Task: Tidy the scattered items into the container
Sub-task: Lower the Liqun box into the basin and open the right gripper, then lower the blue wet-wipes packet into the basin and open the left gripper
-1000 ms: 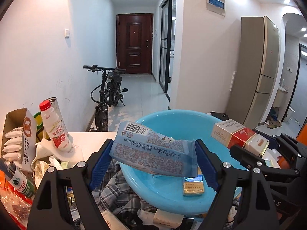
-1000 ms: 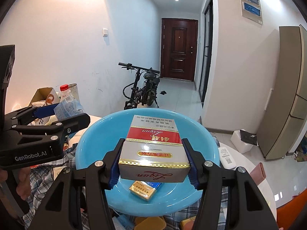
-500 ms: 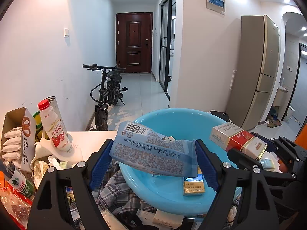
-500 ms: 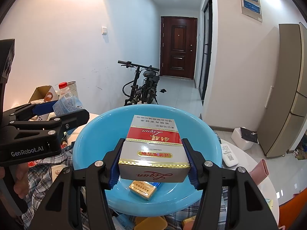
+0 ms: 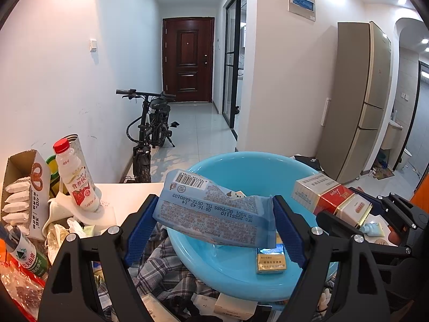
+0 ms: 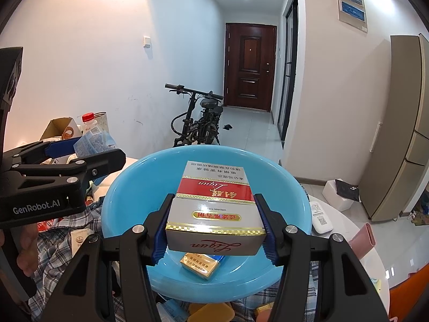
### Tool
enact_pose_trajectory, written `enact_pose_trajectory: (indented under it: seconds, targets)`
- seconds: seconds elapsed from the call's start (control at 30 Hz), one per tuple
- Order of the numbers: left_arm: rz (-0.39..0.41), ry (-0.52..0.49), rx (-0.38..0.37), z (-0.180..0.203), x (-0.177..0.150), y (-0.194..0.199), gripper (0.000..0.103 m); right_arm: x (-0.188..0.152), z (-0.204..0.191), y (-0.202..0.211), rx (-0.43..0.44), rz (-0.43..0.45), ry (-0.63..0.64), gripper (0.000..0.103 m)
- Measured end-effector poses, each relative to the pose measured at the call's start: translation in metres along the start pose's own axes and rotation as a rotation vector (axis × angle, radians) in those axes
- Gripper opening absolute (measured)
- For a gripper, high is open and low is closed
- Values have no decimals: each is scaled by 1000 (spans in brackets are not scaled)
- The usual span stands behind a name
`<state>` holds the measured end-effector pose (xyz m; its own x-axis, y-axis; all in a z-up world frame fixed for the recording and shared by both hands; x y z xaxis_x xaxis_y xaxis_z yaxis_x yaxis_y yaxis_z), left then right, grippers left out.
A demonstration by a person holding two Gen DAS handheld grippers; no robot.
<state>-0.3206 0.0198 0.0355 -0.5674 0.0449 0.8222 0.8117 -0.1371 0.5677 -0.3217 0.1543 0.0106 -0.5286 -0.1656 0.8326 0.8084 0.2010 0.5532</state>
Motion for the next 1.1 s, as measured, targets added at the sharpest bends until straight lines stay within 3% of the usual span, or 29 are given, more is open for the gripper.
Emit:
enact_pose_trajectory:
  seconds: [0.2, 0.27, 0.3, 0.67, 0.77, 1.1]
  targets:
    - [-2, -3, 4, -1, 0, -1, 82, -1, 0, -3, -12, 0, 3, 63]
    - [-2, -3, 4, -1, 0, -2, 82, -3, 1, -6, -26, -10, 16, 85]
    - [-1, -3, 5, -2, 0, -2, 82, -4, 3, -5, -36, -6, 18, 88]
    - [0, -2, 6, -1, -1, -3, 82, -9, 12, 5, -59, 6, 16, 92]
    - [-5, -9, -1, 4, -3, -5, 82, -23, 17, 10, -59, 3, -2, 103]
    - [-6, -31, -7, 14, -5, -8, 82, -41, 24, 10, -41, -5, -35, 103]
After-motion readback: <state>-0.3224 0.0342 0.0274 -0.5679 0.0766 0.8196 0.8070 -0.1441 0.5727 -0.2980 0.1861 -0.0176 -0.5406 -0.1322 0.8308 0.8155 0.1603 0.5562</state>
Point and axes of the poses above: each gripper's, at about its wrist camera, not at the fingertips, and y roughly against the way its jaws point, z to its right, x to its top, the point moved 9 cm from there along -y, roughly the way its jaws point, and after that the axes turned 3 degrees about -z, right-handed, at the moved point
